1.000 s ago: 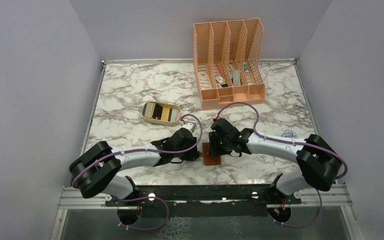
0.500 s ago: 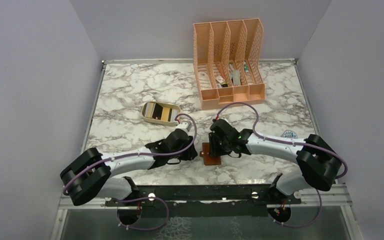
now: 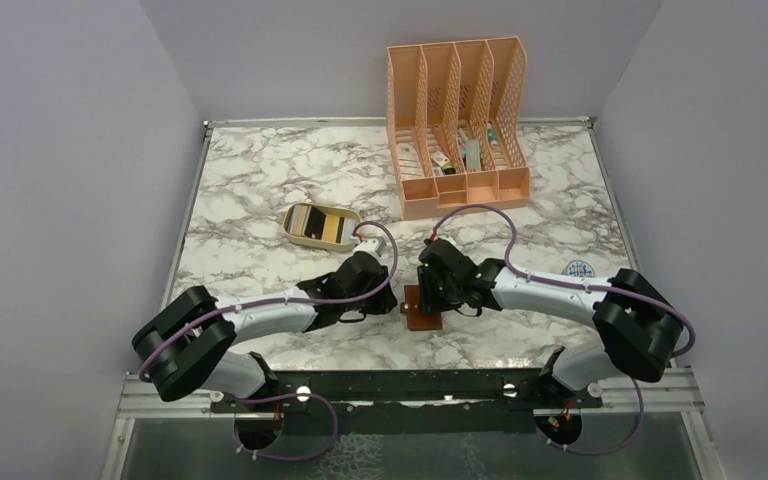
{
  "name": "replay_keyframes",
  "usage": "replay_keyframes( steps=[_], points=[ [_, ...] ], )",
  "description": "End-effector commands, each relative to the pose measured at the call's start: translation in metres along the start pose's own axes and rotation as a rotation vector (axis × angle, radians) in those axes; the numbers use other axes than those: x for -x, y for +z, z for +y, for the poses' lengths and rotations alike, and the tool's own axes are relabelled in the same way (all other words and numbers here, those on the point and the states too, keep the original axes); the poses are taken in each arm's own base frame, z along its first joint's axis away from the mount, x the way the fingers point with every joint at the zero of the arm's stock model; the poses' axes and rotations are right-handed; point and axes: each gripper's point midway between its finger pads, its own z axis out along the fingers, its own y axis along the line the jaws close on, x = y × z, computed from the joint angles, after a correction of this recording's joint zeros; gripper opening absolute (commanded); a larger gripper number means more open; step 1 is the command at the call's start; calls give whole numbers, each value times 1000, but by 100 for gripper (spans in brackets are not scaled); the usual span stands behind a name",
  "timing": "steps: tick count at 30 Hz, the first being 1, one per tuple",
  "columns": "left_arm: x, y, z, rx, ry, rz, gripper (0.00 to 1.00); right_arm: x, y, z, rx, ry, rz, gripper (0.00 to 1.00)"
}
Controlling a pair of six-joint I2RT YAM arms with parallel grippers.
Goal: Put the credit cards into the card holder
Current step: Close the card holder at the center of the board.
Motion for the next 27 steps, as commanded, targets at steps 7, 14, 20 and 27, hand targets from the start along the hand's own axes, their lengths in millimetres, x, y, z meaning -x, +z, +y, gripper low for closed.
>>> replay_keyframes(
  steps=[7, 14, 20, 27],
  points=[
    [42, -3, -34, -179, -74, -64, 21, 4, -10, 12, 88, 42, -64, 33],
    [49, 1, -60, -306, -22, -41, 14, 4, -10, 15, 106, 43, -64, 31],
    [47, 14, -60, -309, 2, -16, 11, 6, -13, 18, 113, 48, -65, 31],
    [36, 28, -46, -260, 7, 17, 9, 14, -25, 41, 236, 71, -88, 31]
  ],
)
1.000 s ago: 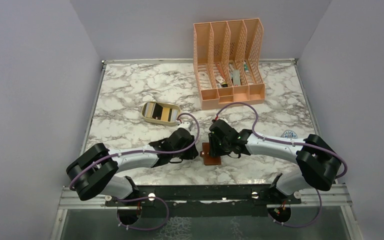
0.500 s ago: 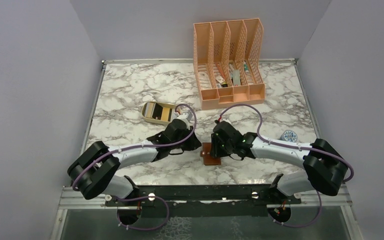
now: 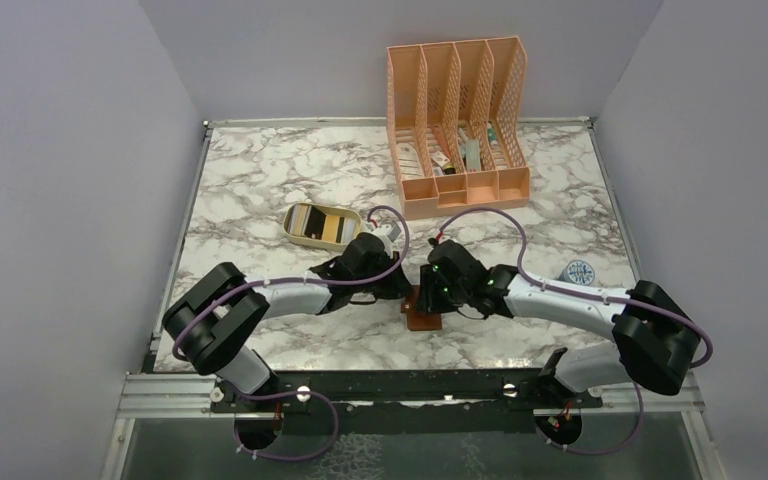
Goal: Put the credit cards into the card holder
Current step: Close the card holder at the center of the board.
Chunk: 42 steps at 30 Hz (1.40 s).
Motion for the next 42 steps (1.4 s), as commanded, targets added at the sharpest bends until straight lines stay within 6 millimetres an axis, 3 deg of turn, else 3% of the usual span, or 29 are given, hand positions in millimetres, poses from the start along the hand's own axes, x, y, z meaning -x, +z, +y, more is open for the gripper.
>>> replay_keyframes(
  steps=[1, 14, 28, 34, 42],
  points=[
    [4, 5, -2, -20, 27, -3, 9, 16, -10, 31, 138, 33, -60, 30],
    [-4, 5, 8, 10, 17, 17, 9, 26, 3, 33, 114, 65, -87, 29],
    [-9, 5, 12, 22, 6, 25, 9, 13, 20, 30, 111, 52, -39, 33],
    [-8, 4, 12, 25, 3, 22, 9, 16, 19, 29, 108, 51, -53, 27],
    [-8, 3, 13, 28, 1, 16, 9, 17, 16, 32, 128, 49, -66, 7]
  ],
)
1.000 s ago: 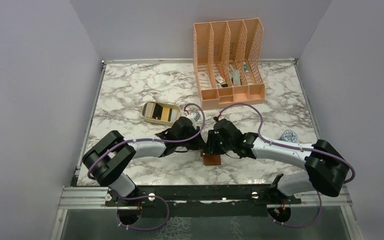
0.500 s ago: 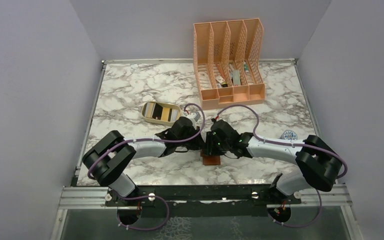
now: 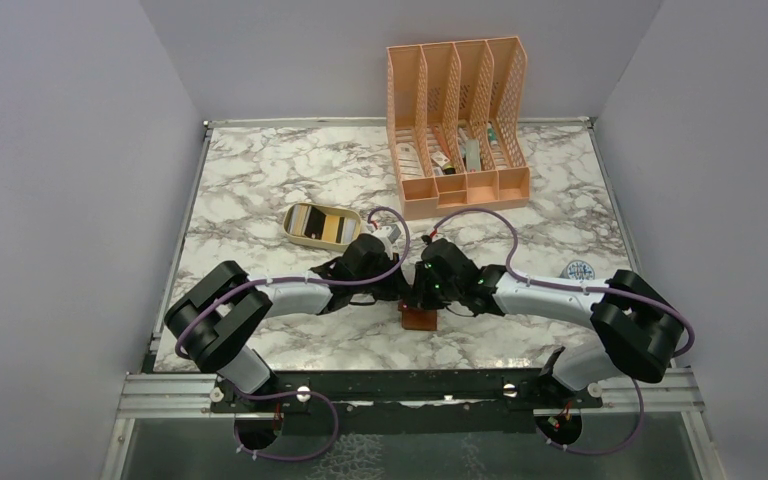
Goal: Put the credit cards into the card holder
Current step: Close the card holder at the center of the board.
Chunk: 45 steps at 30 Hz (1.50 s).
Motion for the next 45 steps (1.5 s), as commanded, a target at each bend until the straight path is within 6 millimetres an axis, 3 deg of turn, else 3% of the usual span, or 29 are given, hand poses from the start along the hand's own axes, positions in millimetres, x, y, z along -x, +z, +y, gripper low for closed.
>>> replay_keyframes(
  steps=[1, 15, 19, 26, 39, 45],
  points=[
    [-2, -2, 4, 8, -5, -6, 9, 5, -3, 9, 44, -14, -29, 4],
    [-2, -4, 8, 28, -17, -13, 9, 9, -18, 10, 50, -1, -56, 1],
    [-2, -4, 11, 43, -20, -13, 10, 7, -13, 13, 71, -25, -47, 19],
    [2, -5, 10, 55, -26, -27, 10, 9, -4, 11, 52, -51, -45, 33],
    [1, -5, 12, 60, -32, -24, 10, 4, 9, 9, 47, -67, -19, 29],
    [0, -5, 13, 61, -30, -24, 10, 5, 7, 9, 47, -71, -22, 18]
  ],
)
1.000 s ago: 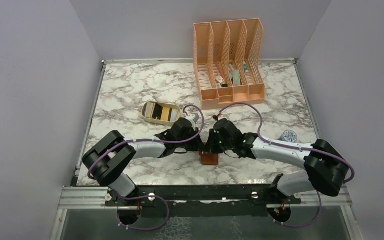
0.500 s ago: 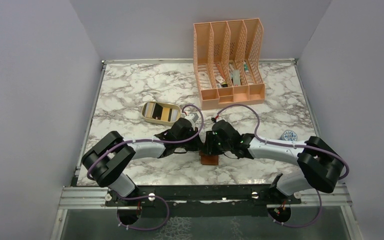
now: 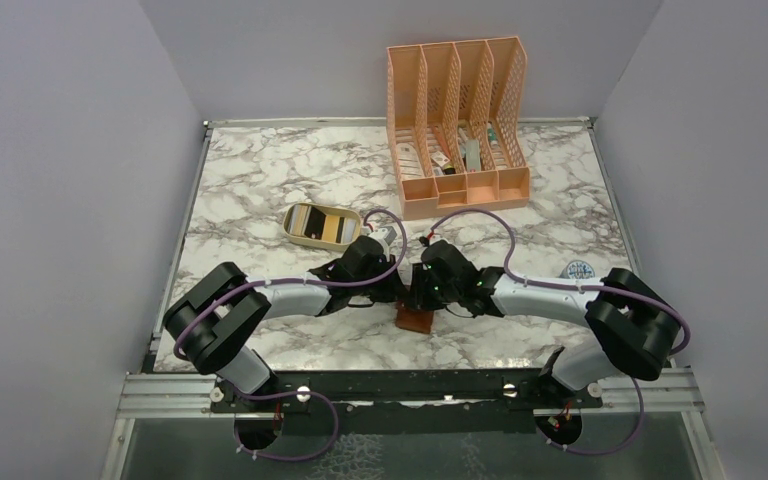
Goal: Put the credit cards into the card holder
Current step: Close the card holder at the center of the board.
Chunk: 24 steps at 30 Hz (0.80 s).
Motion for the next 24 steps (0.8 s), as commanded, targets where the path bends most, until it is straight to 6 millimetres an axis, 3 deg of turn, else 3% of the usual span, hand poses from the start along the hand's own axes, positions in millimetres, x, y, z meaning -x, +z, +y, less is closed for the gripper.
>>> replay_keyframes(
  steps=[1, 6, 11, 18, 24],
  points=[
    [5, -3, 2, 15, -2, -24, 10, 7, 2, 10, 29, -19, -16, 15],
    [4, -3, 5, 23, -5, -25, 10, 7, 1, 11, 38, -20, -17, 5],
    [1, -4, 7, 30, -12, -23, 10, 6, -1, 13, 48, -11, -18, 3],
    [-5, -10, 11, 38, -38, -20, 10, 3, -8, 8, 25, 13, -9, 17],
    [-11, -15, 13, 29, -67, -20, 10, 0, -16, 1, -6, 30, -8, 17]
  ],
)
